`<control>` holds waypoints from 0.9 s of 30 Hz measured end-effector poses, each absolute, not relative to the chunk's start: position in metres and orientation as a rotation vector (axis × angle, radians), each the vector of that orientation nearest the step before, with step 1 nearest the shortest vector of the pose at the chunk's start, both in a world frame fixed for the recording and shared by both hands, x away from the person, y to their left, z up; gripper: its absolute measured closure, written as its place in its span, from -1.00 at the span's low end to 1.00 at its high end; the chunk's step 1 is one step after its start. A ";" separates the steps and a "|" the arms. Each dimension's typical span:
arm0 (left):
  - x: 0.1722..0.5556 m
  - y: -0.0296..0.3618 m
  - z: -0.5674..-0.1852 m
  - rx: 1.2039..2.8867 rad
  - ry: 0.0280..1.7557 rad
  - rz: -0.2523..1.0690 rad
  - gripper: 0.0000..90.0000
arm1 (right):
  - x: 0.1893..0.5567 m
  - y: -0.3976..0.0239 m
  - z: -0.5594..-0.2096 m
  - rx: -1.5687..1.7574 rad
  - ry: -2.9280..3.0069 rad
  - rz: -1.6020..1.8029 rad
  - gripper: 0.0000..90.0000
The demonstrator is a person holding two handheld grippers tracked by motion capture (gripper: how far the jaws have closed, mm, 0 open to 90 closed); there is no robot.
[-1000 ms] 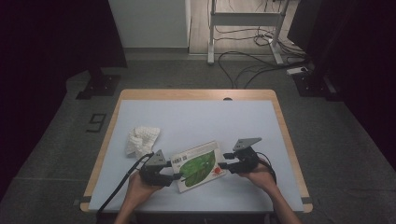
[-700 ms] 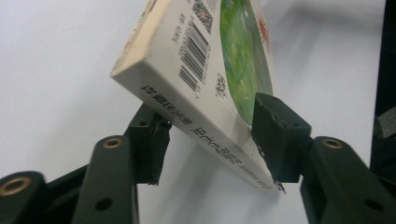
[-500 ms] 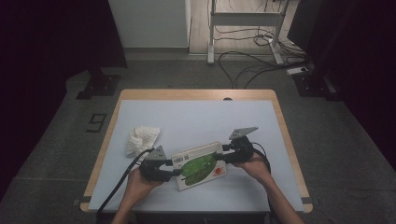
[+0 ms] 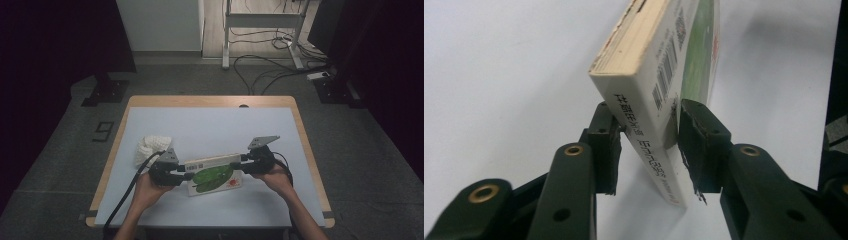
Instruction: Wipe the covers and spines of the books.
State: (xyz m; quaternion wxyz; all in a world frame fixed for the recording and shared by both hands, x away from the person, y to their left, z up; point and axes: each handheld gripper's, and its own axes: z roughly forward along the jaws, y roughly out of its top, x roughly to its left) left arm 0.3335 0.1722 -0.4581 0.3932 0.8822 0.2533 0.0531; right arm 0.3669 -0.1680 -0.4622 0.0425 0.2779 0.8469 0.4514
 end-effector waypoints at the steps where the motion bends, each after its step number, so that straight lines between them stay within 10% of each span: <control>1: 0.334 0.173 -0.457 2.236 0.647 0.139 0.39 | 0.366 -0.168 -0.461 0.852 2.587 1.388 0.31; 27: 0.380 0.162 -0.432 2.255 0.637 0.323 0.38 | 0.380 -0.167 -0.441 0.867 2.458 1.341 0.42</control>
